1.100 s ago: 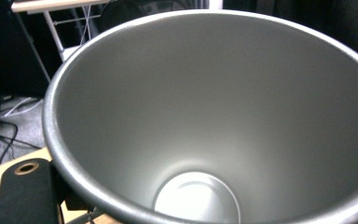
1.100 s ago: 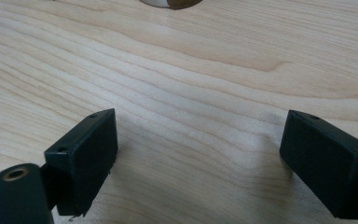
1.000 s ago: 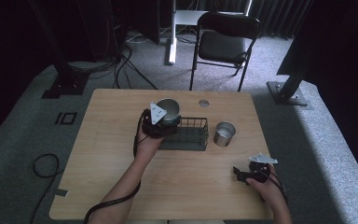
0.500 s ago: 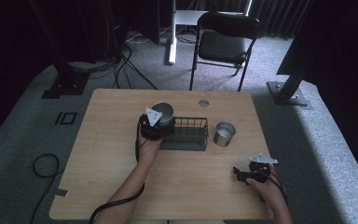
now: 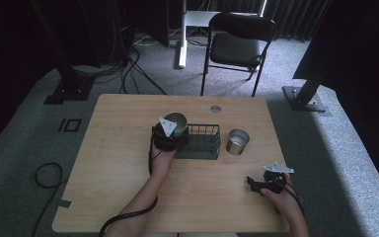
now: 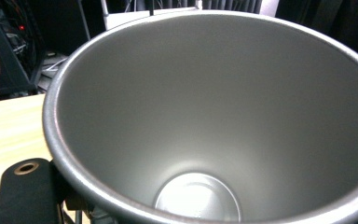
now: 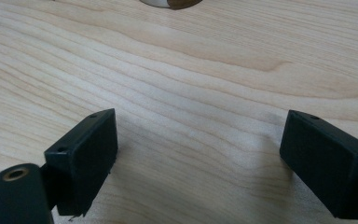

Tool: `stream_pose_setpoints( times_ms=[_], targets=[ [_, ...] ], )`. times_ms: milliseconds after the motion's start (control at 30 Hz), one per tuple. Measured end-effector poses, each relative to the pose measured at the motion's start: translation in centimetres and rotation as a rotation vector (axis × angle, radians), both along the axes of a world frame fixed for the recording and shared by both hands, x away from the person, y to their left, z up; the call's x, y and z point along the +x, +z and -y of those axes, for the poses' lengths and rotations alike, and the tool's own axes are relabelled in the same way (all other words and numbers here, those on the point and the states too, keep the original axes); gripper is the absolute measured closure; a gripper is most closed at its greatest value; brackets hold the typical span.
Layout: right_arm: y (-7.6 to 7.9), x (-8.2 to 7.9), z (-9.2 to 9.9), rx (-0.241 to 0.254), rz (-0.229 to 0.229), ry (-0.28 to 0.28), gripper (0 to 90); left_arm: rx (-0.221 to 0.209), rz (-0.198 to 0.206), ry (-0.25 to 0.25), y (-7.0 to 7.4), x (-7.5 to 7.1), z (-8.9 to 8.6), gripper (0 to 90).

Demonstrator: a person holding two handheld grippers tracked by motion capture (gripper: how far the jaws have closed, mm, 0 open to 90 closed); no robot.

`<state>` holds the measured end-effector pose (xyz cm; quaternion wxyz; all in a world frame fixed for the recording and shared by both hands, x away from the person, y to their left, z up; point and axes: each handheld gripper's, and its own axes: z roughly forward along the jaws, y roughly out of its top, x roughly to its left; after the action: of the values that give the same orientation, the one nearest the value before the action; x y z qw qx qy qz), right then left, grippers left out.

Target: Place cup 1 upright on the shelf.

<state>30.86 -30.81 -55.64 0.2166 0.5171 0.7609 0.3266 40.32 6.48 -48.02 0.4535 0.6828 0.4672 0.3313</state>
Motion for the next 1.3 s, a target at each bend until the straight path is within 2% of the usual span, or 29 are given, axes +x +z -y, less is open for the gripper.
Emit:
stream_pose_setpoints(
  times_ms=[400,533,667,767,833,900,967,1000,1300],
  targets=[
    [0.0,0.0,0.0,0.0,0.0,0.0,10.9,0.08,-0.034,0.014,-0.2,0.5,0.6,16.9],
    [0.0,0.0,0.0,0.0,0.0,0.0,10.9,0.073,-0.047,0.018,-0.2,0.6,0.6,16.8],
    [0.0,0.0,0.0,0.0,0.0,0.0,10.9,0.058,-0.078,0.029,0.0,0.7,0.4,16.7],
    [0.0,0.0,0.0,0.0,0.0,0.0,10.9,0.058,-0.092,0.02,0.2,0.8,0.3,16.4],
    [0.0,0.0,0.0,0.0,0.0,0.0,10.9,0.036,-0.096,0.006,0.2,0.9,0.1,15.3],
    [0.0,0.0,0.0,0.0,0.0,0.0,10.9,0.056,-0.093,0.013,0.2,0.8,0.2,8.5],
    [0.0,0.0,0.0,0.0,0.0,0.0,10.9,0.066,-0.091,-0.002,0.4,0.7,0.2,7.5],
    [0.0,0.0,0.0,0.0,0.0,0.0,10.9,0.062,-0.098,-0.008,0.5,0.6,0.3,1.2],
    [0.0,0.0,0.0,0.0,0.0,0.0,10.9,0.057,-0.089,-0.027,1.3,-0.2,-0.1,0.9]
  ],
)
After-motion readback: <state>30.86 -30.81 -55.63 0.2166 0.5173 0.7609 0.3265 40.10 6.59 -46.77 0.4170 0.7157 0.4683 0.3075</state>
